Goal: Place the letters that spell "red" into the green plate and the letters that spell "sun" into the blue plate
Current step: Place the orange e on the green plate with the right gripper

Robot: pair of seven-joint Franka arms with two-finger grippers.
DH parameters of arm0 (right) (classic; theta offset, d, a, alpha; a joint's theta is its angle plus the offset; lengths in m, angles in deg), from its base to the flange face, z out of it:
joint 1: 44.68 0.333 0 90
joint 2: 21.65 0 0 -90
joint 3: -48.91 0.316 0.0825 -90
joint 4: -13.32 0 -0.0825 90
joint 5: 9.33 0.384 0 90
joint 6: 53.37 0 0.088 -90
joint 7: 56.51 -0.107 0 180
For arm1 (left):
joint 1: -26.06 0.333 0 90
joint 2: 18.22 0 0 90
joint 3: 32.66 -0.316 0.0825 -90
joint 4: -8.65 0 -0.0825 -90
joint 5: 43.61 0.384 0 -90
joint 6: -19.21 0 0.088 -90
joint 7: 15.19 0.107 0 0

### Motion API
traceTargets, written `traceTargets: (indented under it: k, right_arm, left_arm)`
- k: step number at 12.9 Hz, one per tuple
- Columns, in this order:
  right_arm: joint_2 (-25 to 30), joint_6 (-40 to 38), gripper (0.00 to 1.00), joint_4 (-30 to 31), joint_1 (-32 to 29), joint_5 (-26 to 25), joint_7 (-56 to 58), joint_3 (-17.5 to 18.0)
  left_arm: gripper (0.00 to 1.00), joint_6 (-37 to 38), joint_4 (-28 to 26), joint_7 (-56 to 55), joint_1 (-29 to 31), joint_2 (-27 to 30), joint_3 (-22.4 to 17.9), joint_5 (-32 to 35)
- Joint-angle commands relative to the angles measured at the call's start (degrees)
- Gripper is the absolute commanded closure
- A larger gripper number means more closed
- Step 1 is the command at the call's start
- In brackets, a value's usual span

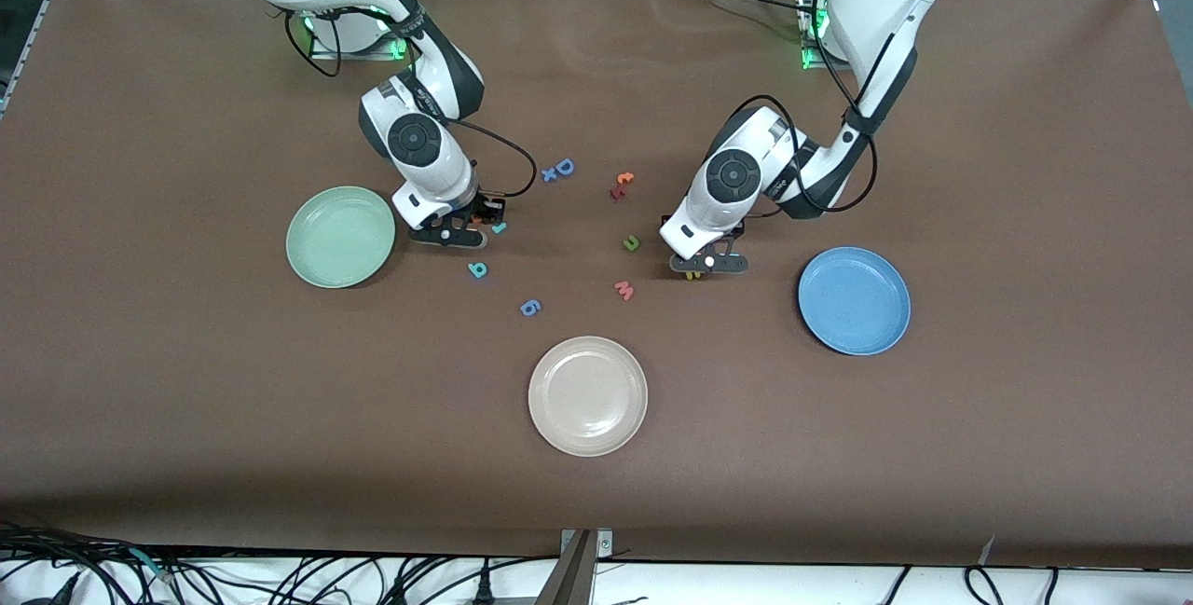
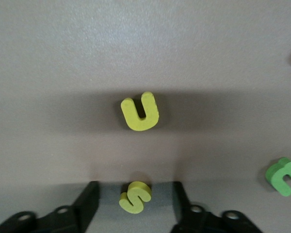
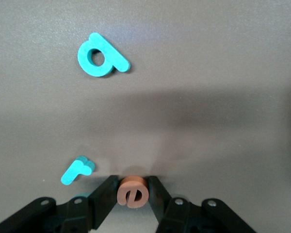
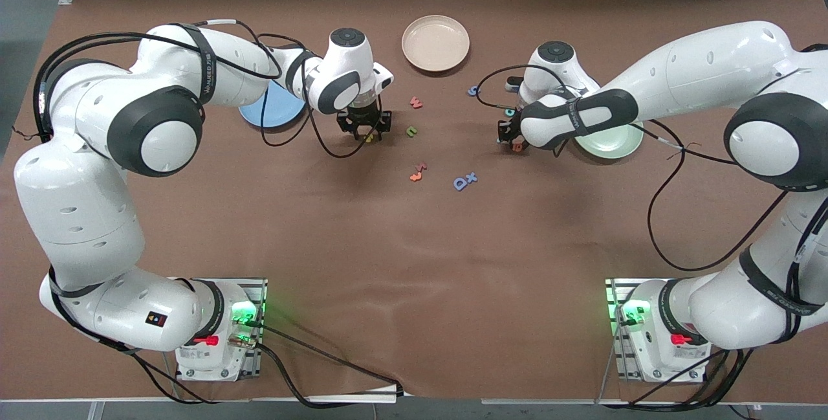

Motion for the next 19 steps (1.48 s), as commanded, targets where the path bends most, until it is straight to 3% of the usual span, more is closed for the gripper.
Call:
traceTargets:
  k: [1,6,10,15,17,19]
  right_arm:
    - [0.3,0.0,0.80,0.2,-0.5,-1.0,0.2,0.1]
    - [6.8,-22.6,0.80,-7.5,-0.7,-0.9,3.8,-2.3]
    - [9.5,-36.5,0.80,-14.0,-0.8,-0.1,17.2,-10.0]
    - [9.1,-36.6,0.80,-13.1,-1.1,0.3,38.3,-21.4]
    - [7.7,-32.8,0.80,-10.3,-1.6,1.8,42.0,-22.9]
    - [6.8,-24.1,0.80,-5.2,-2.5,1.8,44.7,-23.2]
  left_arm:
    - [0.59,0.2,-0.4,-1.7,0.0,0.1,-0.4,1.9]
    - [0.64,1.3,-0.2,-1.7,0.1,0.5,-0.3,1.8]
    - [0.77,1.3,-0.1,-1.7,0.1,0.5,-0.3,1.8]
    - [0.80,5.4,1.1,-1.0,0.0,1.7,-0.3,1.9]
    - [0.81,7.2,1.9,-1.0,0.1,2.9,-0.3,1.9]
    - [0.80,9.3,2.1,-0.8,0.0,5.2,-0.4,2.1]
